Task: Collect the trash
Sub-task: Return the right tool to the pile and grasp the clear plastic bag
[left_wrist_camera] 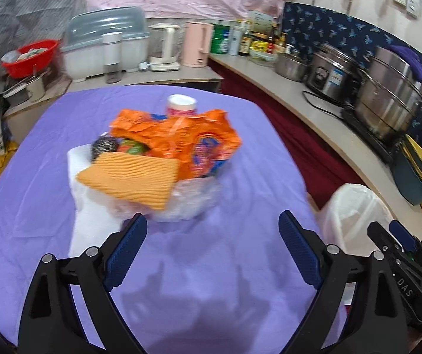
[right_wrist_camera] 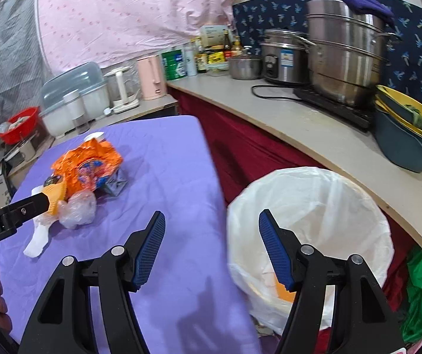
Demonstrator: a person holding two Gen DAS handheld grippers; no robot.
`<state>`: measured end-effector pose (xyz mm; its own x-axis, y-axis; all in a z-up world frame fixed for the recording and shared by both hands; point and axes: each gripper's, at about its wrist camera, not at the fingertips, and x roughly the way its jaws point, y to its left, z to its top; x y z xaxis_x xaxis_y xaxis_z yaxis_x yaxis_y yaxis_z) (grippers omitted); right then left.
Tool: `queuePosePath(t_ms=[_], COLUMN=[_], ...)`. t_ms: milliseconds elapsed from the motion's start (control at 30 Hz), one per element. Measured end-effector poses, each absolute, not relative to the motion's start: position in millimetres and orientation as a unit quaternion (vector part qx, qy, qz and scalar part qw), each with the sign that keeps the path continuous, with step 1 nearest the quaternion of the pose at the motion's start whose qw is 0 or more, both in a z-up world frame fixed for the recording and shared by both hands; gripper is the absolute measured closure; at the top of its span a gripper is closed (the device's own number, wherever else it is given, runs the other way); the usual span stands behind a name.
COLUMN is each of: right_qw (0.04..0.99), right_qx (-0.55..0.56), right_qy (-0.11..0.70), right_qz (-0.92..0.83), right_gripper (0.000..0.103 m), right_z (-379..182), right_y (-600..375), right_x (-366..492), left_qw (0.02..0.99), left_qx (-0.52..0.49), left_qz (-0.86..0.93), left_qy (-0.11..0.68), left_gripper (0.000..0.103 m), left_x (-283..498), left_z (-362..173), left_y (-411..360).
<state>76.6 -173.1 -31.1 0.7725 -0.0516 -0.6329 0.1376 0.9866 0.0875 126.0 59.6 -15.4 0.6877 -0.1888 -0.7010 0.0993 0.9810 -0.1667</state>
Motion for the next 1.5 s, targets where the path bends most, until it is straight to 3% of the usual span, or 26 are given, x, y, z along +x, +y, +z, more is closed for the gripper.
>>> queuePosePath(t_ms=[567, 1267, 1433, 1500], right_qw=[0.927, 0.899, 0.897, 0.896], right_qx=[0.035, 0.060, 0.056, 0.054], right_qy=[0.369, 0.421, 0.423, 0.423], right_qz=[0.055, 0.101, 0.119, 0.125], right_gripper=[0.039, 0.039, 0.041, 0.046], right_z=[-53.3, -97.9, -102.7, -104.2], right_y=[-66.7, -17.6, -7.1, -3.5], right_x=[132.0, 204.9, 210.6, 212.6], left_qw=[0.899, 0.879, 0.879, 0.881], left_qx=[-0.095, -0.115, -0.112, -0.109], left_qz=[0.028, 0.029, 0.009, 0.000], left_qy=[0.427, 0.463, 0.464, 0.461], left_gripper=[0.017, 0.017, 0.026, 0.039], left_x=[150.8, 206.2, 216.3, 217.8], left_z=[-59.3, -111.6, -116.2, -115.7], left_y=[177.4, 211.0, 205.2, 202.2])
